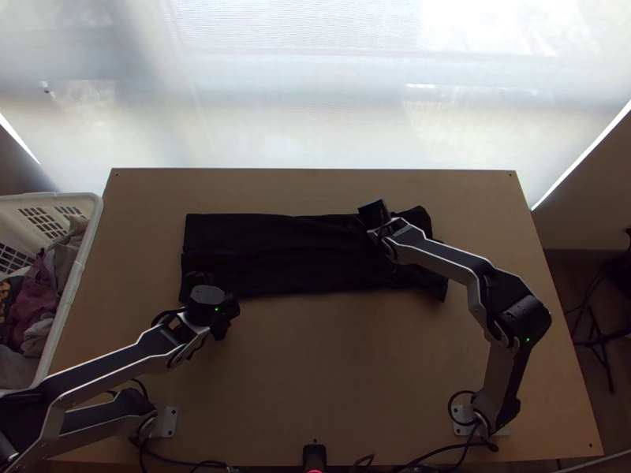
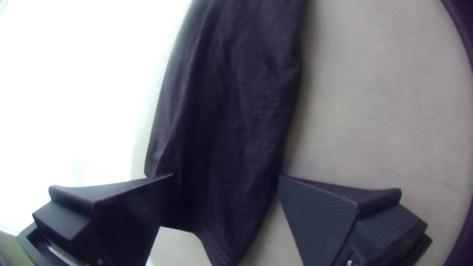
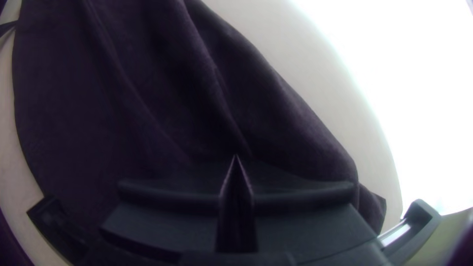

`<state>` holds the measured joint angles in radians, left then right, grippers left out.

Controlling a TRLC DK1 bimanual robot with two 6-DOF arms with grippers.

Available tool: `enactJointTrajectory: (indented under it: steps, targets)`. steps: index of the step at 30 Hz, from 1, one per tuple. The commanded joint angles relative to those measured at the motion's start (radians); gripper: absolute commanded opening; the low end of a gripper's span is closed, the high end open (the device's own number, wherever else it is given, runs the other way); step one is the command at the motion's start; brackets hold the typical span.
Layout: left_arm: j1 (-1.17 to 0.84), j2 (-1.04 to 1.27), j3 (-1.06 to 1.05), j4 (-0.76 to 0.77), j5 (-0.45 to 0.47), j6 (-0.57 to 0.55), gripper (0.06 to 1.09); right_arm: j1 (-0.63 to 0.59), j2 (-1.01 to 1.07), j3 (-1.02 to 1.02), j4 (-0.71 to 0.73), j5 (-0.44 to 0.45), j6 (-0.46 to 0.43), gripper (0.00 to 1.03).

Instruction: Fold the t-shirt

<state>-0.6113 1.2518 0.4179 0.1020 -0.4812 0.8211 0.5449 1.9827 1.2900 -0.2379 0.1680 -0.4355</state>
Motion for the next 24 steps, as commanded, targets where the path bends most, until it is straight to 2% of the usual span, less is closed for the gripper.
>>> enactJointTrajectory:
  steps: [1,6,15,24]
  targets:
    - [0.061,0.008,-0.004,0.096,-0.019,0.046,1.04,-0.014,0.027,-0.012,0.025,-0.002,0.000,0.03]
    - [0.122,0.006,-0.008,0.154,-0.017,0.093,1.04,-0.008,0.019,-0.035,0.032,-0.004,0.006,0.03]
    - [0.087,0.100,-0.019,0.191,-0.007,0.075,1.04,0.013,0.018,-0.044,0.032,-0.010,0.023,0.03]
    - [0.021,-0.003,-0.018,0.016,0.115,0.050,1.04,0.009,0.016,-0.052,0.045,-0.012,0.018,0.03]
